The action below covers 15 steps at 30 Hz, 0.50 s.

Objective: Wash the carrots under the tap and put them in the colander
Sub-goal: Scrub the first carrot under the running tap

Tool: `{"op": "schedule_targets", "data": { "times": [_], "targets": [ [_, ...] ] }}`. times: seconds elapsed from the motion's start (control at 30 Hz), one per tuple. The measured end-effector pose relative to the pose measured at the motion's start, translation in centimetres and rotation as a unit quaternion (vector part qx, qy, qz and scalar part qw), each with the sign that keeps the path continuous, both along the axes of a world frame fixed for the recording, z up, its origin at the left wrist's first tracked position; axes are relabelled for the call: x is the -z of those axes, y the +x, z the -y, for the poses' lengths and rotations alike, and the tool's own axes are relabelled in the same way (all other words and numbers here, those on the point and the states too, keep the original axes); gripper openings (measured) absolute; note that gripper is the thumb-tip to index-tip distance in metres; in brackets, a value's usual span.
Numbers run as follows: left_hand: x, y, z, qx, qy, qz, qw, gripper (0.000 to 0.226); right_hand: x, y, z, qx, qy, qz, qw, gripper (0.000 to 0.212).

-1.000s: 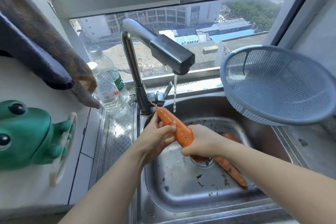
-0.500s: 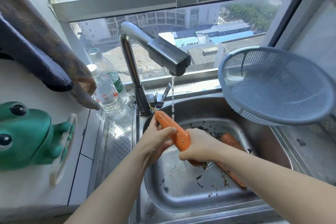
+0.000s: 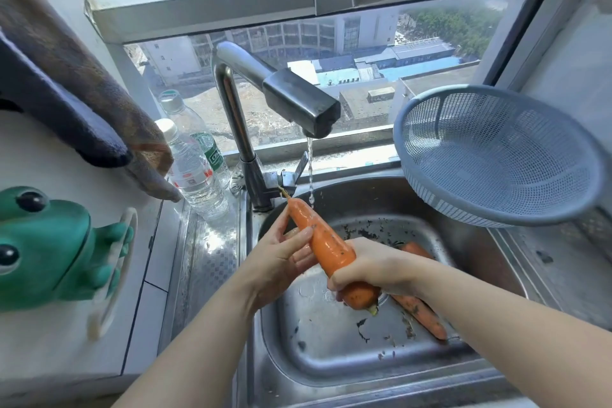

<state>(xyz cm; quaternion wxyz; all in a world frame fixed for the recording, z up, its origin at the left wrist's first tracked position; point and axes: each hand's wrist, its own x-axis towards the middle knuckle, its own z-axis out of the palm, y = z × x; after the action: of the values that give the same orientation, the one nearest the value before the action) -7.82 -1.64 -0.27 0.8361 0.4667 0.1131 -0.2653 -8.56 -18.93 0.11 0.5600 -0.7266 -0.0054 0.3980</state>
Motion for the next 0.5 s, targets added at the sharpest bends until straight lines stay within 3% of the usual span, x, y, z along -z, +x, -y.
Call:
{"op": "schedule_targets", "data": {
  "times": [0.07,0.23,0.4,0.5],
  "targets": [
    [0.1,0.0,1.0,-0.035,0.000,-0.002,0.999,0.058,-0.2,0.0,-0.2,0.007,-0.001,-0.001,1.000,0.020],
    [0.7,0.0,3.0,-0.085,0.149,0.024,0.985,0.047,-0.1,-0.1,-0.5,-0.043,-0.114,0.067,0.990,0.023],
    [-0.5,-0.3,1.0,-0.001,0.027,0.012,1.000,0.048,-0.1,-0.3,0.4,-0.017,-0.024,-0.004,1.000,0.022],
    [-0.6,-0.3,1.7,-0.029,0.072,0.035,0.996,0.045,-0.1,-0.4,-0.3,-0.006,-0.071,0.048,0.996,0.021]
  ]
}}
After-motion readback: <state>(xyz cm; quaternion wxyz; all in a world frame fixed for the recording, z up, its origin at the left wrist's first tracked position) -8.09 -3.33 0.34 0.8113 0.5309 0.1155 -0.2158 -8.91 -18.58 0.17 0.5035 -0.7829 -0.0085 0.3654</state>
